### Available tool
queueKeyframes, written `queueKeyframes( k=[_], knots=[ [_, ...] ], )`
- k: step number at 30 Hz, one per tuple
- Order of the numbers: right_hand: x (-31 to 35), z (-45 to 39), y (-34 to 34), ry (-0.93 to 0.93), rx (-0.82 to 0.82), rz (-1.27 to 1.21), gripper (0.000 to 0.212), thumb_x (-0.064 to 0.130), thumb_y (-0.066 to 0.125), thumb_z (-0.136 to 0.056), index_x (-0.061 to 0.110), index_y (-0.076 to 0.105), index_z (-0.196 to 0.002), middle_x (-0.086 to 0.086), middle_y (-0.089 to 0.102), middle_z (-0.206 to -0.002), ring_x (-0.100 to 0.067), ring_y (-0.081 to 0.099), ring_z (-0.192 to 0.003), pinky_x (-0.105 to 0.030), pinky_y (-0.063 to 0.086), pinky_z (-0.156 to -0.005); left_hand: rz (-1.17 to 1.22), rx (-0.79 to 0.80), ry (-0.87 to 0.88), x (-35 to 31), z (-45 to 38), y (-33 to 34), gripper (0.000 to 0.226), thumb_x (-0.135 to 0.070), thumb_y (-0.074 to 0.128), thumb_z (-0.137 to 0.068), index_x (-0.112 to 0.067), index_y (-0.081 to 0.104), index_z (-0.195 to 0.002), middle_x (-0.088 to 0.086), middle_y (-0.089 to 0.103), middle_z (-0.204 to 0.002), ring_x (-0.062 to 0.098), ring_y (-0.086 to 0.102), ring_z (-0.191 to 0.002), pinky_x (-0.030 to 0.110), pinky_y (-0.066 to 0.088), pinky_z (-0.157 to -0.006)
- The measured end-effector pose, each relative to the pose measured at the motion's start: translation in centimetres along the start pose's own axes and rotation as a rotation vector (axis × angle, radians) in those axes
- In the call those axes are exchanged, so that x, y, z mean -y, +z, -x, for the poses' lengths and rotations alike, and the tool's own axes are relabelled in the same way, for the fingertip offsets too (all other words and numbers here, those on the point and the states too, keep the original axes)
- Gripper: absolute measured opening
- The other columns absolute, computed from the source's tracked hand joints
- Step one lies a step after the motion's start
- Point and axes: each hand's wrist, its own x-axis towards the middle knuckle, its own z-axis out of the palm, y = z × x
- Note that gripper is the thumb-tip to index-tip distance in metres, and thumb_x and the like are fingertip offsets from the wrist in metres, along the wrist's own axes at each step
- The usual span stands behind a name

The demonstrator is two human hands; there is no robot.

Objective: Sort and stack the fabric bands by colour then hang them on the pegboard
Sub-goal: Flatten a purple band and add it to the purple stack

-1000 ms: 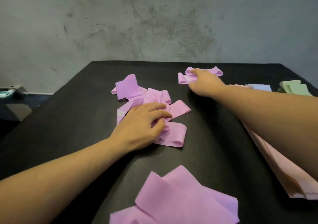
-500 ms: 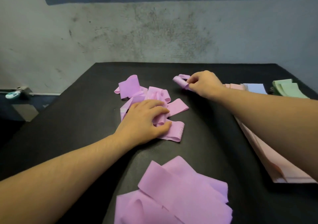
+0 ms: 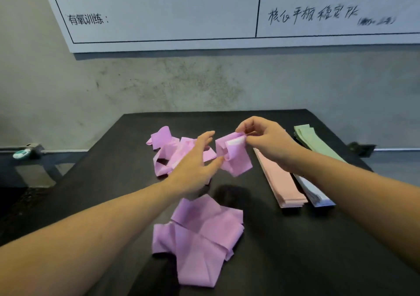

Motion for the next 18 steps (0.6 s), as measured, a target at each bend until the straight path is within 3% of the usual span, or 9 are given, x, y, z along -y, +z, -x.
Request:
queueKeyframes(
  k=[1, 3, 6, 8, 11, 14, 18],
  knots=[
    [0.8, 1.2, -0.6, -0.002, 0.017, -0.051, 0.028, -0.013, 0.055, -0.088, 0.011, 0.068, -0.095, -0.004, 0.072, -0.094, -0.019, 0.066, -0.087, -0.032, 0.057, -0.084, 0.094, 0.026, 0.000, -1.3, 0.6, 0.4, 0.066, -0.029, 0.067, -0.096, -0.030, 0.031, -0.152, -0.006, 0.049, -0.144, -0.002, 0.055, -0.122, 0.013, 0.046, -0.093],
    [2.3, 3.7, -1.5, 0.009, 0.025, -0.149, 0.033, -0.018, 0.050, -0.088, 0.010, 0.067, -0.094, -0.004, 0.069, -0.089, -0.018, 0.063, -0.083, -0.031, 0.054, -0.076, 0.221, 0.047, 0.008, -3.9, 1.9, 1.1, 0.068, -0.030, 0.072, -0.088, -0.033, 0.036, -0.147, -0.003, 0.057, -0.135, 0.000, 0.063, -0.111, 0.014, 0.051, -0.083],
    [4.0, 7.3, -2.7, 0.054, 0.036, -0.191, 0.031, -0.016, 0.050, -0.091, 0.009, 0.065, -0.099, -0.012, 0.067, -0.095, -0.020, 0.061, -0.084, -0.031, 0.054, -0.073, 0.258, 0.013, -0.002, -7.8, 3.9, 1.4, 0.038, -0.027, 0.067, -0.093, -0.024, 0.059, -0.130, -0.005, 0.069, -0.111, 0.004, 0.066, -0.091, 0.014, 0.050, -0.067],
    [4.7, 9.6, -3.3, 0.076, 0.064, -0.226, 0.026, -0.014, 0.055, -0.091, 0.009, 0.064, -0.101, -0.015, 0.068, -0.101, -0.021, 0.064, -0.086, -0.035, 0.057, -0.078, 0.284, -0.035, -0.022, -9.8, 5.4, 1.8, 0.014, -0.018, 0.062, -0.100, -0.017, 0.071, -0.111, -0.005, 0.073, -0.095, -0.001, 0.065, -0.080, 0.013, 0.050, -0.066],
    [5.4, 12.6, -4.1, 0.106, 0.055, -0.284, 0.027, -0.009, 0.060, -0.092, 0.015, 0.061, -0.106, -0.016, 0.069, -0.102, -0.021, 0.065, -0.082, -0.031, 0.054, -0.071, 0.299, -0.027, -0.080, -11.9, 7.8, 2.4, 0.021, -0.011, 0.056, -0.102, -0.022, 0.072, -0.094, -0.013, 0.069, -0.078, -0.005, 0.061, -0.069, 0.011, 0.048, -0.061],
    [5.7, 15.2, -4.4, 0.109, 0.015, -0.225, 0.027, 0.002, 0.059, -0.097, 0.021, 0.061, -0.115, -0.011, 0.070, -0.094, -0.017, 0.065, -0.071, -0.026, 0.050, -0.062, 0.307, -0.014, -0.155, -13.2, 9.8, 2.7, 0.025, -0.020, 0.052, -0.104, -0.031, 0.071, -0.091, -0.014, 0.072, -0.083, 0.002, 0.064, -0.081, 0.017, 0.052, -0.071],
    [6.9, 19.1, -4.3, 0.057, 0.038, -0.039, 0.039, 0.002, 0.050, -0.098, 0.032, 0.055, -0.122, -0.013, 0.070, -0.092, -0.018, 0.067, -0.064, -0.024, 0.046, -0.056, 0.387, -0.011, -0.227, -15.5, 12.8, 2.6, 0.028, -0.042, 0.054, -0.100, -0.023, 0.074, -0.100, 0.000, 0.078, -0.099, 0.022, 0.071, -0.102, 0.039, 0.055, -0.094]
  ],
)
